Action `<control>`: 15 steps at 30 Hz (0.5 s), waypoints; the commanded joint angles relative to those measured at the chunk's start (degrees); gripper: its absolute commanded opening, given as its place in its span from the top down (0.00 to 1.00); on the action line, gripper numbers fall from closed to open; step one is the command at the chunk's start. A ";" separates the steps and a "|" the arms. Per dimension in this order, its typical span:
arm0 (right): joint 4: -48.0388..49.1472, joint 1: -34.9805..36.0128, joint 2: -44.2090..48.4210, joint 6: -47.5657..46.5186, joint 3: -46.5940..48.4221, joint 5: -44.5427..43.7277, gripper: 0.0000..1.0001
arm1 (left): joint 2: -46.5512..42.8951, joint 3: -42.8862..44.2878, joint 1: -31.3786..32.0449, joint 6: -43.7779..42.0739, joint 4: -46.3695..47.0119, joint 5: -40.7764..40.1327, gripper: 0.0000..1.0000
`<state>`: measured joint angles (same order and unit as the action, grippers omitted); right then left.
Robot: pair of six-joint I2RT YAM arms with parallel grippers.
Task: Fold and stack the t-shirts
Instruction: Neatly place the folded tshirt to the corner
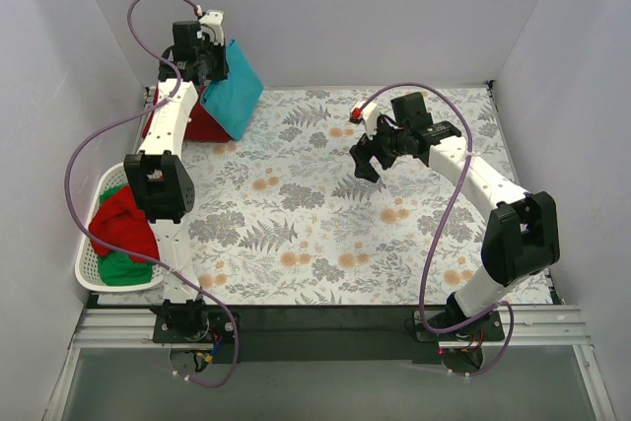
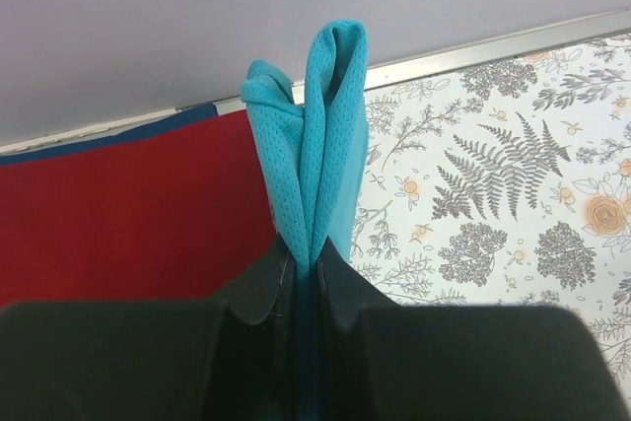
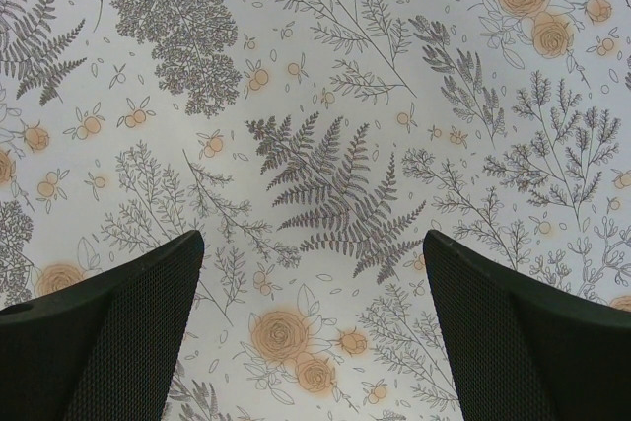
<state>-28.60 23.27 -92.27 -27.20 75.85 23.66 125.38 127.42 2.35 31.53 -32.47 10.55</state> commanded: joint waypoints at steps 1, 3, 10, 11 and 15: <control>0.30 -0.15 2.53 -0.31 -0.36 -0.37 0.02 | -5.76 -0.41 -0.42 -0.24 0.65 0.62 1.00; 0.21 -0.15 2.71 -0.40 -0.53 -0.28 0.02 | -5.94 -0.24 -0.42 -0.33 0.56 0.36 1.00; 0.21 -0.15 2.45 -0.57 -0.62 -0.63 0.02 | -6.11 1.08 -0.59 -1.82 -0.14 -0.09 1.00; 0.30 -0.15 2.44 -0.66 -0.62 -0.63 0.02 | -6.11 1.17 -0.59 -2.08 -0.23 -0.26 1.00; 0.30 -0.15 1.83 -0.66 -0.18 -0.72 0.02 | -6.20 0.99 -0.85 -3.05 -0.93 -0.79 1.00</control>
<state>-28.60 23.27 -92.16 -27.24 75.81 22.96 124.49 127.17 2.09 30.17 -33.23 10.46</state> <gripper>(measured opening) 0.983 0.055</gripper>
